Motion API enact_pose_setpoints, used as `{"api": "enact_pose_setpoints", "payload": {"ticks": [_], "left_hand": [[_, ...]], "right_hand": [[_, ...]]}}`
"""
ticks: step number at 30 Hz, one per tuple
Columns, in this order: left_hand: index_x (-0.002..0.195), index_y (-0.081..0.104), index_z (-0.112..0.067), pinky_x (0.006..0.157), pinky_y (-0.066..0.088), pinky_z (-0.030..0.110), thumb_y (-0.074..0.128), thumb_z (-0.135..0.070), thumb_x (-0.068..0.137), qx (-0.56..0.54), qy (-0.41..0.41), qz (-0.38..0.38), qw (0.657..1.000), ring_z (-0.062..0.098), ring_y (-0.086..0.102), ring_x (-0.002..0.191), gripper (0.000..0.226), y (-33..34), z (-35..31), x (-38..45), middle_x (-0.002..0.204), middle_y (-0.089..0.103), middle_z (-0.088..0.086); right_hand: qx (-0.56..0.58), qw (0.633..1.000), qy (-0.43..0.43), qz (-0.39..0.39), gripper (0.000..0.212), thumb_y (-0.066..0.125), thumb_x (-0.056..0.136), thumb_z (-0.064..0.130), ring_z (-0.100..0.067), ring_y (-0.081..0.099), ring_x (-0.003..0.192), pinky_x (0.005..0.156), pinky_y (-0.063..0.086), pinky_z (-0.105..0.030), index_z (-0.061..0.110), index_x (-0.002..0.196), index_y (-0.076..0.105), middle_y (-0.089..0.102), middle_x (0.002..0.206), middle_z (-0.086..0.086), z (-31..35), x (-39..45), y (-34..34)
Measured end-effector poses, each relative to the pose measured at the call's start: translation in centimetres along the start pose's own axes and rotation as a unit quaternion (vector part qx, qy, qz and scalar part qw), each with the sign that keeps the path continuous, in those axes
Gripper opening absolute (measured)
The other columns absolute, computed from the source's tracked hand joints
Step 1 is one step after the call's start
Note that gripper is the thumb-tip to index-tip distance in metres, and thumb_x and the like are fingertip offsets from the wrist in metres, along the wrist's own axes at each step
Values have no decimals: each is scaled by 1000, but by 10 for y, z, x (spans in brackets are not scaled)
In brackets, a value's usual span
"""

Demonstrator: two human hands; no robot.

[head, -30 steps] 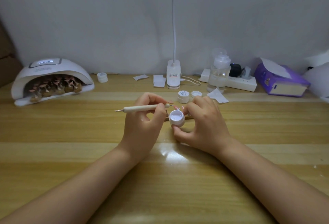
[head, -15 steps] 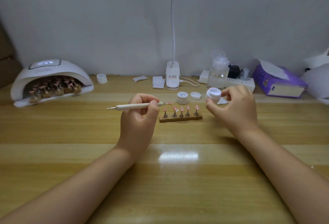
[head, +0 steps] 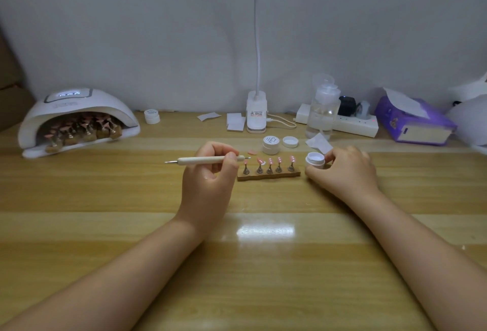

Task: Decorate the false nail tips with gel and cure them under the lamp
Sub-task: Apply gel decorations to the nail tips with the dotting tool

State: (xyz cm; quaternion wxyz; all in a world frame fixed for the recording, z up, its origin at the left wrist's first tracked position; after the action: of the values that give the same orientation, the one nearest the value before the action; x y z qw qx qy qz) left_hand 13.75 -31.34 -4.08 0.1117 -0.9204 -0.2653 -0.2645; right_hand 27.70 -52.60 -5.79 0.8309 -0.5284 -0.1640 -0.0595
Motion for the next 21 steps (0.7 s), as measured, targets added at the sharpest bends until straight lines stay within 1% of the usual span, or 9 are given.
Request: {"api": "enact_pose_setpoints", "payload": {"ticks": [2,5,7,10,13,15,16,19,21], "left_hand": [[78,57,-24,57,44,14,52,-26,83,0,-3,-3,1000,0,54,61,7,0,1,0,64,63,-15],[78,57,-24,57,43,14,52,-26,83,0,-3,-4,1000,0,54,61,7,0,2,0,64,62,-15],[78,57,-24,56,43,14,52,-26,83,3,0,-3,1000,-1,54,61,7,0,2,0,64,63,-15],[78,57,-24,56,44,15,52,-26,83,4,-1,-3,1000,-1,54,61,7,0,2,0,65,63,-15],[79,57,-22,58,45,18,52,-27,83,6,-3,-9,1000,0,54,61,8,-1,3,1,65,63,-16],[79,57,-22,59,45,19,52,-27,83,10,-4,-17,1000,2,54,62,8,-1,4,1,65,64,-17],[79,57,-23,59,45,20,52,-28,82,10,-5,-18,1000,2,55,63,8,-1,5,1,66,64,-17],[79,57,-24,61,46,21,52,-28,82,13,-5,-16,1000,3,56,65,7,-1,6,1,67,64,-17],[79,57,-25,62,46,19,52,-28,82,15,0,-14,1000,2,56,65,7,0,6,1,67,64,-18]], "right_hand": [[-11,1000,1,10,33,60,64,53,-29,49,100,77,34,-30,25,81,66,56,92,-3,0,0,0],[-22,1000,5,16,46,61,65,53,-29,46,107,87,36,-32,21,98,64,56,105,-6,2,-1,-1],[20,999,-16,-32,48,61,67,48,-27,44,106,90,33,-32,16,104,60,51,103,-4,11,-5,-10],[131,977,-107,-127,31,64,72,35,-20,47,87,76,33,-27,13,93,59,46,87,4,36,-20,-30],[196,963,-163,-87,15,67,75,32,-10,43,60,56,29,-25,20,75,58,43,61,13,65,-39,-29],[167,970,-174,-38,15,64,77,36,-11,46,56,54,29,-25,24,68,62,44,52,13,79,-51,-16],[135,974,-183,-18,18,62,79,38,-14,51,60,54,31,-25,24,70,66,48,53,12,84,-55,-8],[28,979,-202,8,28,51,87,43,-22,62,81,60,42,-28,24,90,72,68,76,2,91,-60,10],[1,979,-203,2,31,45,90,43,-25,63,85,59,41,-29,26,97,71,70,84,0,90,-58,14]]}}
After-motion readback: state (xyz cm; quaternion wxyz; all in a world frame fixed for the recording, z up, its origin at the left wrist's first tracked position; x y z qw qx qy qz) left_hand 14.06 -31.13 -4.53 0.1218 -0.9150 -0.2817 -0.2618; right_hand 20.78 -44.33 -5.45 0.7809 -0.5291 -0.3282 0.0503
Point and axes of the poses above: each hand's wrist, its own x-axis towards the middle knuckle, its own y-axis out of the palm, z = x × y, the point moved 5 cm from there along x, towards the middle knuckle
